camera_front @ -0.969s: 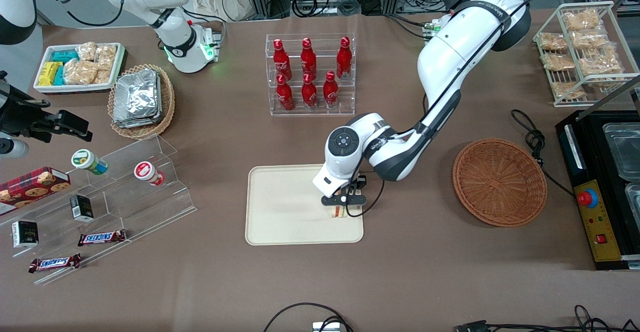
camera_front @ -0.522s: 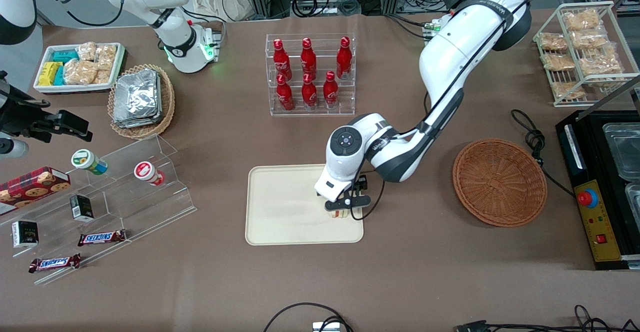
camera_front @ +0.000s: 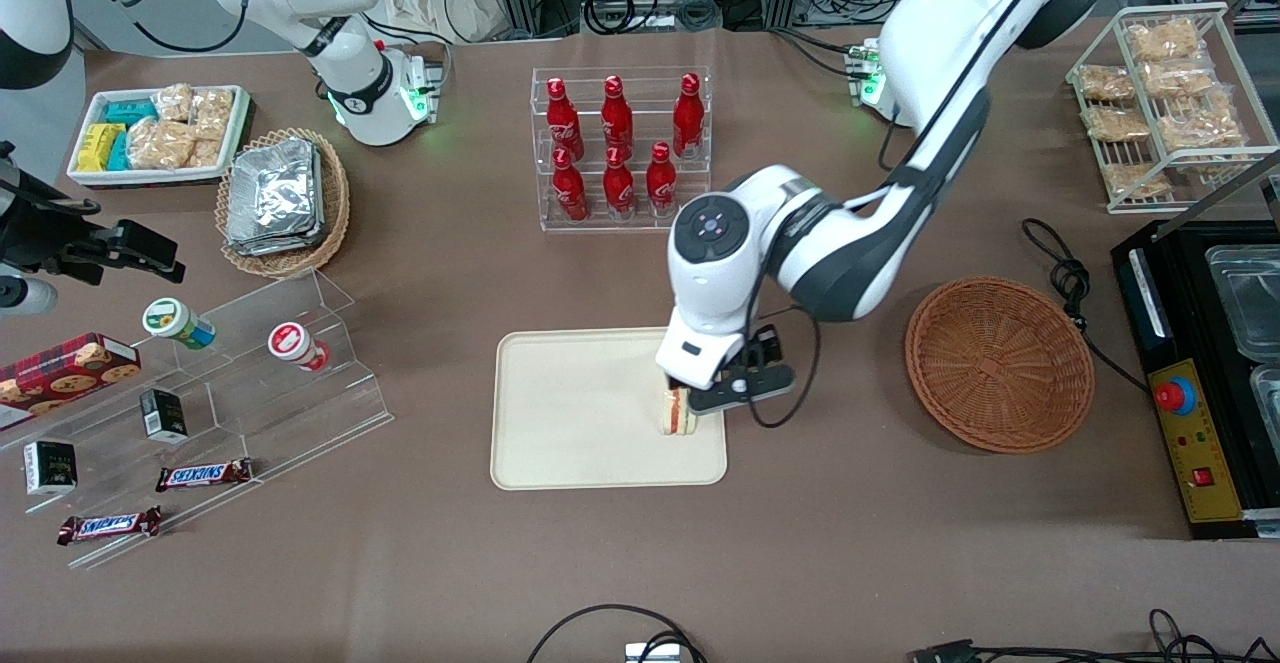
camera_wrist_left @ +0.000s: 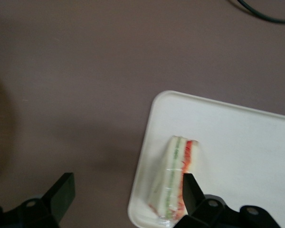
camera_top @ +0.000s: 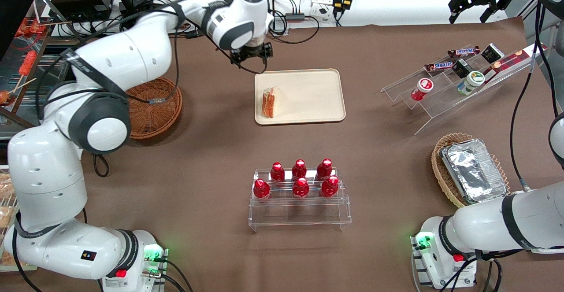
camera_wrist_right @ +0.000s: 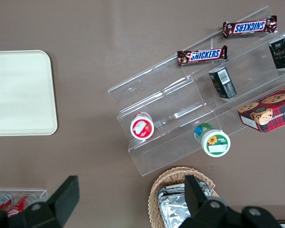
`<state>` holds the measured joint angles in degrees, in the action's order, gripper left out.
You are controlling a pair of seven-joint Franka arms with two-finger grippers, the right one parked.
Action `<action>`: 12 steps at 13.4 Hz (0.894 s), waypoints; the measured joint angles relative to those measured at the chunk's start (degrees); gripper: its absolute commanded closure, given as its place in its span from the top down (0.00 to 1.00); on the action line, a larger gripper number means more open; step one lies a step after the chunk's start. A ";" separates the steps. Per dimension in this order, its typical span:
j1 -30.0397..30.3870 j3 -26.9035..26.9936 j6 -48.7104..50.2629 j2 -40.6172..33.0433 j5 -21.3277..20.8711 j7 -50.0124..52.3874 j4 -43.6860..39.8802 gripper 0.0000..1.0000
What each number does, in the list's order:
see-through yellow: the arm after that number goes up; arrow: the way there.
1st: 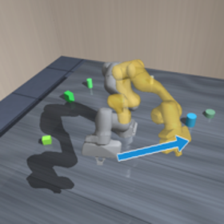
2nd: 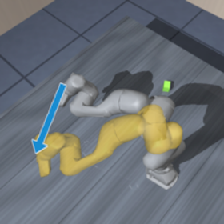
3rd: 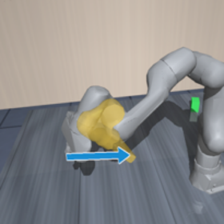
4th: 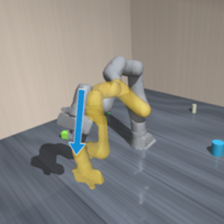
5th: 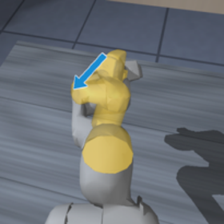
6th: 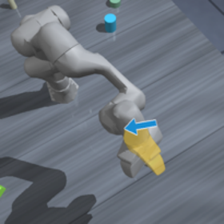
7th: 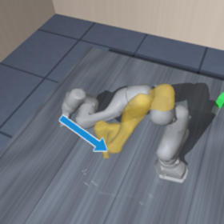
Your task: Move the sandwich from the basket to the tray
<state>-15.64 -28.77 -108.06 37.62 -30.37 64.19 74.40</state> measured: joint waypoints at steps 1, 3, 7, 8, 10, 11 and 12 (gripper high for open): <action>1.25 0.12 2.61 -2.02 0.00 0.01 -0.01 1.00; 4.80 0.16 5.88 -5.47 0.23 -0.22 0.03 1.00; 9.82 0.18 6.46 -8.95 3.75 -3.98 0.10 1.00; 11.01 0.20 6.60 -9.73 5.27 -5.86 0.10 1.00; 13.70 0.20 8.10 -11.66 8.35 -10.19 0.10 1.00; 15.01 0.20 9.22 -12.62 9.94 -12.59 0.10 1.00; 16.27 0.20 10.15 -13.50 11.60 -15.08 0.13 1.00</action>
<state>0.63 -28.56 -97.91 24.12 -18.77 49.11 74.54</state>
